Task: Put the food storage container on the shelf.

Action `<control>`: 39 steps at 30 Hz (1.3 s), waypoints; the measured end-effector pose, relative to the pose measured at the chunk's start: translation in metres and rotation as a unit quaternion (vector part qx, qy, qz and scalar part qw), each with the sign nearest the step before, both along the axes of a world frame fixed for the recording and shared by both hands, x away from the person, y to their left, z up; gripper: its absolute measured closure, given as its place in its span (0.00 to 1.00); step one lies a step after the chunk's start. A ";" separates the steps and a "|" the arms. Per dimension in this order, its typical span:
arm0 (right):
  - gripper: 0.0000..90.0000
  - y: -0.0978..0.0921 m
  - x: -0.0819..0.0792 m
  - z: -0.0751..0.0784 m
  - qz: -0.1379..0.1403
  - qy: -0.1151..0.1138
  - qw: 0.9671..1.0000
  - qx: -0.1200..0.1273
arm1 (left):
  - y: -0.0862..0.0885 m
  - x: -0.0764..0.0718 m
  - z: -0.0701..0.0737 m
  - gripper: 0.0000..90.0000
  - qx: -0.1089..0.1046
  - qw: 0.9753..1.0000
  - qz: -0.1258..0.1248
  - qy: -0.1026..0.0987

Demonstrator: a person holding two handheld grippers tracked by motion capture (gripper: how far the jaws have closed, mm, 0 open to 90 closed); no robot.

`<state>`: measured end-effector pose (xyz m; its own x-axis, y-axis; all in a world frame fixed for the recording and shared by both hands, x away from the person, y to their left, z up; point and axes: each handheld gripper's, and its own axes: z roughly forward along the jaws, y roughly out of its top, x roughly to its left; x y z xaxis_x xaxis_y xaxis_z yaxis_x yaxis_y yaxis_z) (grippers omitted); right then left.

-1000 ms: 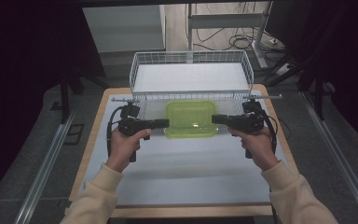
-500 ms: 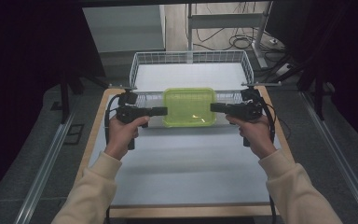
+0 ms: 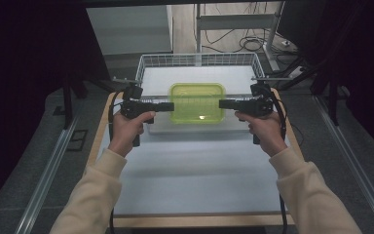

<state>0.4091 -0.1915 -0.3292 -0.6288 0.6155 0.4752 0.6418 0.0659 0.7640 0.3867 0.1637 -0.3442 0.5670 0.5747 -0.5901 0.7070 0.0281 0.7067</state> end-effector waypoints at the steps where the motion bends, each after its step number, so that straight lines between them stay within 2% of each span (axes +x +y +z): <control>1: 0.89 0.000 0.001 0.001 0.000 -0.001 1.000 0.001 | 0.000 0.001 0.002 0.91 0.002 1.000 -0.001 -0.002; 8: 0.89 -0.001 0.011 0.013 -0.007 -0.003 1.000 0.001 | -0.002 0.013 0.013 0.91 0.009 1.000 0.003 -0.002; 18: 0.89 0.002 0.032 0.025 -0.013 -0.008 1.000 0.001 | 0.000 0.038 0.025 0.91 0.009 1.000 0.009 -0.002; 23: 0.89 0.004 0.045 0.031 -0.021 -0.004 1.000 -0.007 | -0.001 0.054 0.026 0.90 0.010 1.000 0.014 -0.002; 30: 0.89 0.004 0.066 0.033 -0.036 0.008 0.999 -0.011 | -0.004 0.076 0.028 0.90 0.019 1.000 0.024 0.004; 39: 0.89 0.006 0.082 0.029 -0.042 0.018 0.999 -0.011 | -0.006 0.091 0.024 0.90 0.026 0.999 0.034 0.017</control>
<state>0.4909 -0.1854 -0.3001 -0.5567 0.6758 0.4831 0.6733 0.0265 0.7389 0.4772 0.1578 -0.3199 0.5059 0.6417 -0.5764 0.7281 0.0407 0.6843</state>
